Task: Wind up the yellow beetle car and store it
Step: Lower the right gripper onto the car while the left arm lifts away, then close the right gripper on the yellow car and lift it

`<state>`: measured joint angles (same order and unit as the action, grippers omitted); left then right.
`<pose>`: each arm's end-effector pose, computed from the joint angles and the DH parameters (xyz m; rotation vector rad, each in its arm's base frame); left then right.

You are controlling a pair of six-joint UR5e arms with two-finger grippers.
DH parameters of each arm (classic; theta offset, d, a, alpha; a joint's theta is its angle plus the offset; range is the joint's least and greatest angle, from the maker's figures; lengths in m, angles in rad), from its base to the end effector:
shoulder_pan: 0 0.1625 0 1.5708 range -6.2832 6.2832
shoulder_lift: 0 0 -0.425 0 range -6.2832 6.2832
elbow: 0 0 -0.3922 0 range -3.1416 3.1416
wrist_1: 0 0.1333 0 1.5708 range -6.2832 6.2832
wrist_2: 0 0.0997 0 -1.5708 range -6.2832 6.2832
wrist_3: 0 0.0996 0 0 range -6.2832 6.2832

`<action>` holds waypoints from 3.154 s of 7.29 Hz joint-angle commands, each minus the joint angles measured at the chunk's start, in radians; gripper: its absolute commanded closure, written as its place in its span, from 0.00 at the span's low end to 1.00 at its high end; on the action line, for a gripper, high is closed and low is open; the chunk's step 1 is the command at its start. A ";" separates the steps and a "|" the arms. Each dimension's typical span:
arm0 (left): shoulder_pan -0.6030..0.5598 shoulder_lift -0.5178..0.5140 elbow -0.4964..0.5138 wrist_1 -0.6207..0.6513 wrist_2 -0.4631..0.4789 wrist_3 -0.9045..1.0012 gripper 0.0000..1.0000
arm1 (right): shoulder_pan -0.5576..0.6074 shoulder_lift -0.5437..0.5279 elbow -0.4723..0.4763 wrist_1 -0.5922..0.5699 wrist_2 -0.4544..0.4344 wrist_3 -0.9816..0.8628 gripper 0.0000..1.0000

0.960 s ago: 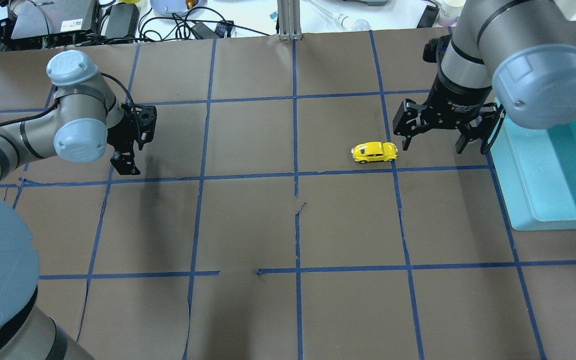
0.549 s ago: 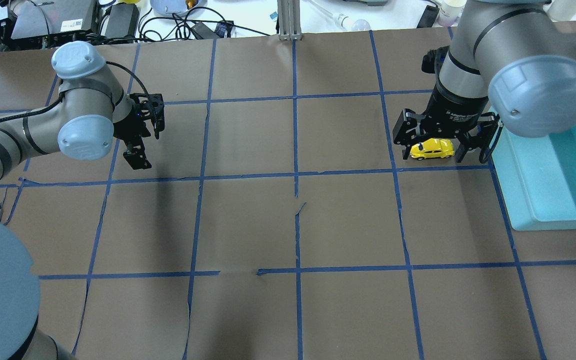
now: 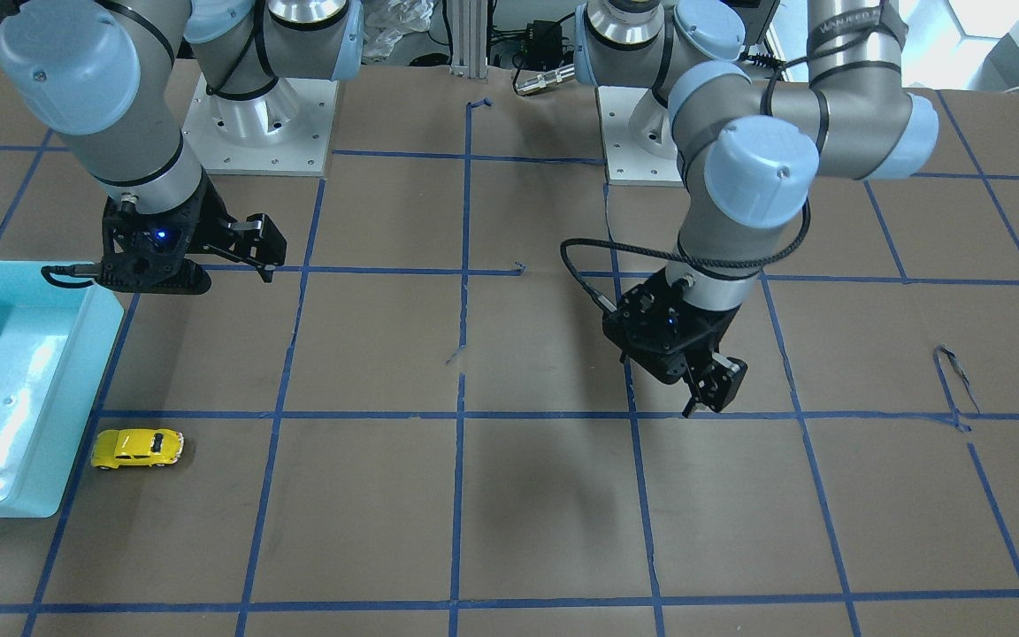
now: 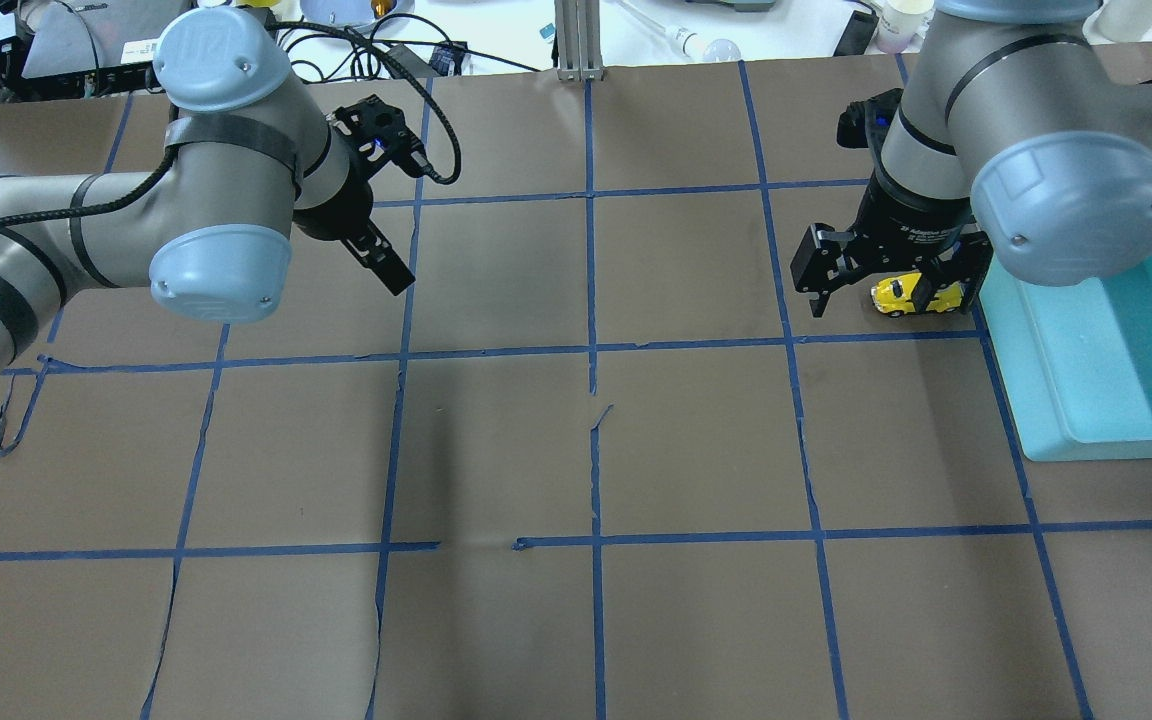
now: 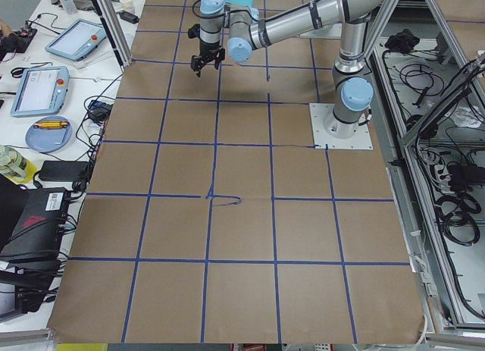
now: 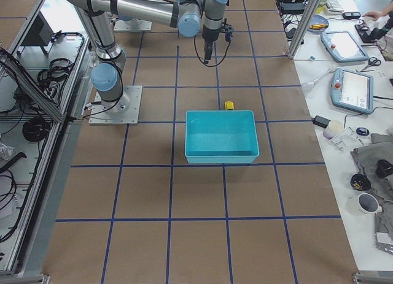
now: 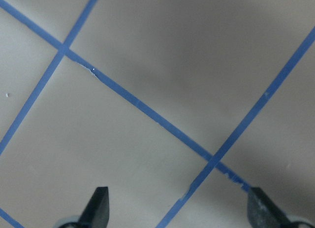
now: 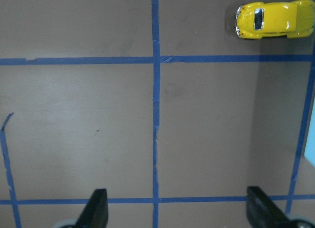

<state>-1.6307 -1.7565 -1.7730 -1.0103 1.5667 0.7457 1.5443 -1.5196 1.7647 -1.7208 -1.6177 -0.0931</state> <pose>-0.1668 -0.5479 0.3508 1.2067 2.8306 -0.2528 0.1155 -0.4953 0.3833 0.1066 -3.0950 -0.1514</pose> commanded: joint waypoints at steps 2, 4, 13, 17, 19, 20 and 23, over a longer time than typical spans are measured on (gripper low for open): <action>-0.022 0.142 0.041 -0.216 -0.002 -0.442 0.00 | -0.001 0.016 0.019 -0.104 -0.074 -0.401 0.00; 0.026 0.167 0.165 -0.398 0.013 -0.665 0.00 | -0.001 0.064 0.059 -0.292 -0.074 -0.782 0.00; 0.051 0.229 0.211 -0.533 0.010 -0.675 0.00 | -0.214 0.323 0.095 -0.669 0.024 -1.852 0.00; 0.049 0.227 0.213 -0.530 0.010 -0.674 0.00 | -0.227 0.387 0.076 -0.668 0.010 -1.843 0.02; 0.049 0.229 0.213 -0.528 0.010 -0.672 0.00 | -0.227 0.397 0.082 -0.665 0.009 -1.800 0.02; 0.049 0.229 0.213 -0.528 0.010 -0.672 0.00 | -0.227 0.404 0.081 -0.665 0.009 -1.797 0.06; 0.049 0.229 0.213 -0.528 0.010 -0.672 0.00 | -0.228 0.418 0.076 -0.665 -0.030 -1.768 0.81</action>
<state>-1.5815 -1.5279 -1.5601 -1.5386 1.5765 0.0740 1.3168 -1.1025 1.8418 -2.3854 -1.6200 -1.8741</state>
